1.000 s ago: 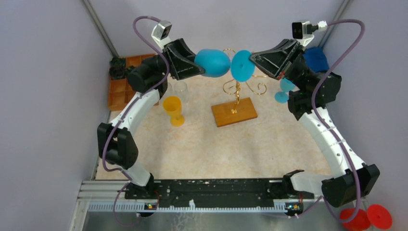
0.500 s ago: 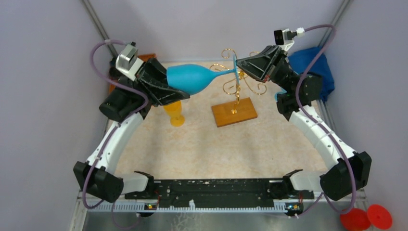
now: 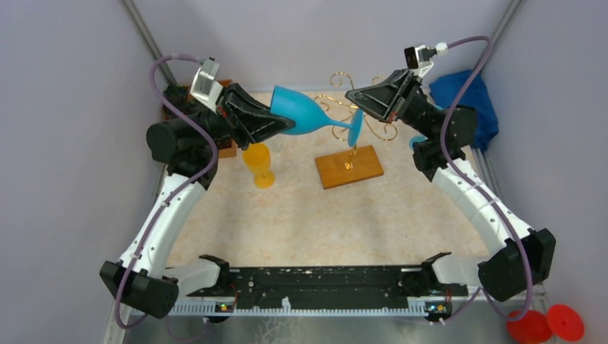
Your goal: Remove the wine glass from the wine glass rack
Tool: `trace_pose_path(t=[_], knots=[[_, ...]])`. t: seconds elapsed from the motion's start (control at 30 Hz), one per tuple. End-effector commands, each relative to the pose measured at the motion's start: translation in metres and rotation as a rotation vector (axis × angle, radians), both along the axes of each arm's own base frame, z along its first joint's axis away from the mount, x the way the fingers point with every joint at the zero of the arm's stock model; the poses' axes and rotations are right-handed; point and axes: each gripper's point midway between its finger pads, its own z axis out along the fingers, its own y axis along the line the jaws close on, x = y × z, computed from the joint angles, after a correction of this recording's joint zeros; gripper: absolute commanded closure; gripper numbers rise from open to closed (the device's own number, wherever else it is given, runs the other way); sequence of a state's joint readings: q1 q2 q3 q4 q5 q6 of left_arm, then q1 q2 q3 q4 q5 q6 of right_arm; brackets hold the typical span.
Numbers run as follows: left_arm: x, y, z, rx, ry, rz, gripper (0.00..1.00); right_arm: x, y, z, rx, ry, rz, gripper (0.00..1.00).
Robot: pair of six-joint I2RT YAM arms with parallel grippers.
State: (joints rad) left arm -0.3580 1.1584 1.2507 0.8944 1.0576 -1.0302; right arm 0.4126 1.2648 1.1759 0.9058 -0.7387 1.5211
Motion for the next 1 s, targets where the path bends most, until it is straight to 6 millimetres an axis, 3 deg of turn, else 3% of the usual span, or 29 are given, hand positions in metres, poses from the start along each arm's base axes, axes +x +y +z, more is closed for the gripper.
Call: trace_pose_path(t=[0.0, 0.13, 0.17, 0.3, 0.47, 0.7, 0.87, 0.97], knots=[[0.026, -0.001, 0.005, 0.028, 0.036, 0.151, 1.00, -0.017, -0.007, 0.018, -0.013, -0.091, -0.074, 1.00], [0.065, 0.009, 0.006, 0.114, 0.156, 0.403, 1.00, -0.008, -0.023, 0.028, -0.135, -0.145, -0.333, 1.00], [0.076, 0.015, -0.005, 0.172, 0.232, 0.479, 1.00, -0.008, -0.029, 0.032, -0.160, -0.162, -0.398, 0.98], [0.093, 0.033, -0.032, 0.335, 0.378, 0.638, 1.00, -0.015, -0.057, 0.047, -0.242, -0.227, -0.603, 0.69], [0.083, 0.037, -0.075, 0.499, 0.485, 0.634, 1.00, -0.008, -0.078, 0.035, -0.369, -0.186, -0.741, 0.54], [0.059, 0.029, -0.144, 0.780, 0.586, 0.649, 1.00, 0.005, -0.086, -0.005, -0.536, -0.106, -0.786, 0.52], [0.047, 0.006, -0.213, 1.014, 0.625, 0.707, 1.00, 0.013, -0.086, -0.032, -0.605, -0.069, -0.787, 0.40], [0.046, -0.006, -0.262, 1.203, 0.618, 0.829, 1.00, 0.016, -0.088, -0.045, -0.644, -0.055, -0.796, 0.31]])
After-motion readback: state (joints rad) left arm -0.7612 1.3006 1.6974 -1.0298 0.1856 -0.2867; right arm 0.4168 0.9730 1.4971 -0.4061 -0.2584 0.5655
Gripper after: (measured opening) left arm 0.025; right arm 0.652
